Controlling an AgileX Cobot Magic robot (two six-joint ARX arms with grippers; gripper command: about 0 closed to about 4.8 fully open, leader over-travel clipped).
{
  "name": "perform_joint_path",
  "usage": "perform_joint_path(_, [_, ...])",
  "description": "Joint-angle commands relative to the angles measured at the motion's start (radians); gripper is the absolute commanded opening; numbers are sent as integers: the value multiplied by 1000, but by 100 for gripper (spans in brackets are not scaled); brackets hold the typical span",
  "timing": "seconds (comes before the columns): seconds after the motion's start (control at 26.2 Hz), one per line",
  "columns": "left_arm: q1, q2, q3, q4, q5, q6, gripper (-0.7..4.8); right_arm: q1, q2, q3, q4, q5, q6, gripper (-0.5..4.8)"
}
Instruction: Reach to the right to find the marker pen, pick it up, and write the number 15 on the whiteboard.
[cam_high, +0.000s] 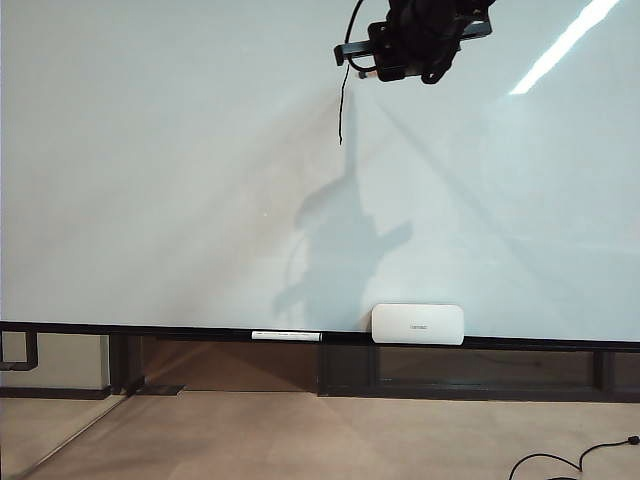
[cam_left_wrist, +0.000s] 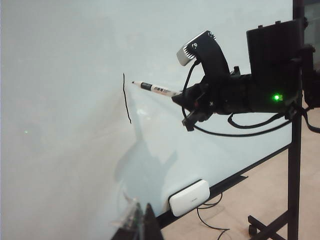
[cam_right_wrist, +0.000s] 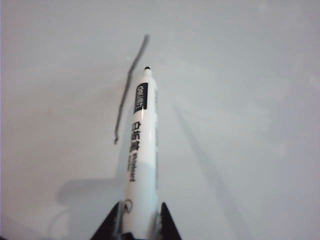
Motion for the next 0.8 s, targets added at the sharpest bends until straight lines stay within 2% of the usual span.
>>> perform_joint_path(0.04, [0,-2,2,4,5,3,-6,1,-22,6,20,23,-3,-1])
perform_joint_path(0.31, [0,-2,2,3,5,3,-6,0,-65,5,11,42,-3,-2])
perform_joint_path(0.5, [0,-2,2,3,5,0,-6,0,-106,5,-46,82,-4,-2])
perform_joint_path(0.8, [0,-2,2,3,6,0,-6,-2,-121,5,-106,86,-3,-1])
